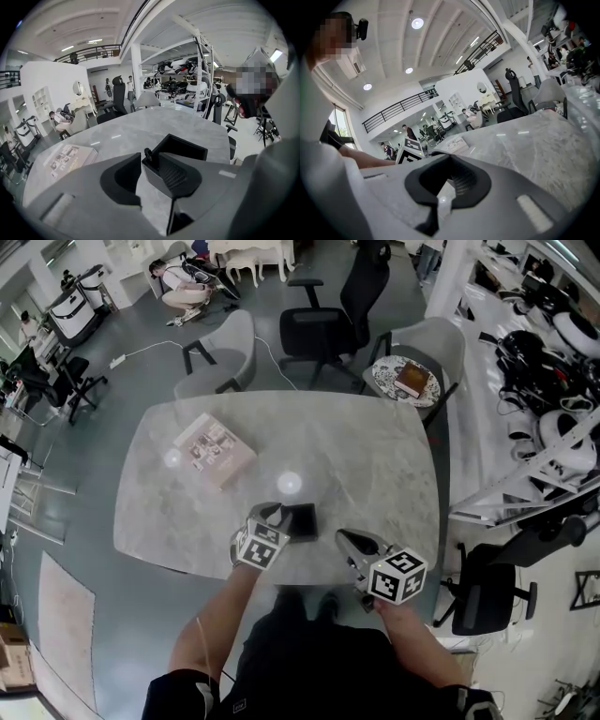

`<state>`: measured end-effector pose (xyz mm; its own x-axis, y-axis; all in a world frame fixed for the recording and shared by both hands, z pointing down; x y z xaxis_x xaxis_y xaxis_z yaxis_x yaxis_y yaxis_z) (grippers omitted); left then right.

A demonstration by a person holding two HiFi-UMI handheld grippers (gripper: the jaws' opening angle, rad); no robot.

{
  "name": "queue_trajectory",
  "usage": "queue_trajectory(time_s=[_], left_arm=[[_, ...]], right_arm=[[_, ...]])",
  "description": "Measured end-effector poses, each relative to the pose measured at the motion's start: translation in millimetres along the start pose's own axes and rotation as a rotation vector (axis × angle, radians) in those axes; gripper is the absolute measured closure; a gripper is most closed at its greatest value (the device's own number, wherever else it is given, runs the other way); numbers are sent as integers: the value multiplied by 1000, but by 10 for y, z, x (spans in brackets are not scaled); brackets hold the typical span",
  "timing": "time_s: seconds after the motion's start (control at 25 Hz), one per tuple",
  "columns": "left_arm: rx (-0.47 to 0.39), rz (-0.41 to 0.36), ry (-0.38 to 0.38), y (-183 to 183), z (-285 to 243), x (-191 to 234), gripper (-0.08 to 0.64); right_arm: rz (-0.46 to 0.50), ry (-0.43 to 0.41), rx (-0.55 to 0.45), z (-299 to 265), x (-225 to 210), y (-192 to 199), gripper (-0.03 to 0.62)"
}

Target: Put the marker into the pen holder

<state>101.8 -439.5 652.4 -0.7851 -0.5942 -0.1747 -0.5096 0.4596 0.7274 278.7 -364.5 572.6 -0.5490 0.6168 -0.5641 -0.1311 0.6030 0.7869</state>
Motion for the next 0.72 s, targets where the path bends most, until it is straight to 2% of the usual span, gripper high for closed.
queue_trajectory(time_s=[0.12, 0.36, 0.52, 0.72], left_arm=[[-3, 25, -3, 16, 2, 13, 436], [-17, 23, -13, -17, 40, -1, 405], [-33, 69, -19, -21, 136, -7, 402], [-80, 122, -63, -98, 396, 60, 402]], right_arm=[[1, 0, 0, 14, 2, 17, 589], [6, -3, -2, 67, 7, 11, 589], [16, -10, -5, 143, 29, 4, 589], [50, -28, -26, 252, 77, -89, 589]])
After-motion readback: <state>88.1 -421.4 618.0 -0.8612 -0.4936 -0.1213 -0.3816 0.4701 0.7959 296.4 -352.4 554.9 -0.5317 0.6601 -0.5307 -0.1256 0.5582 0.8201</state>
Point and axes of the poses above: the fingertips, and each gripper's own axes: z backward along the fingers, x to its left, y out of its underside, the point moved 5 cm from there along z, backward along the fingers, and after that the axes turned 7 degrees about -y, right-handed, at the moved point
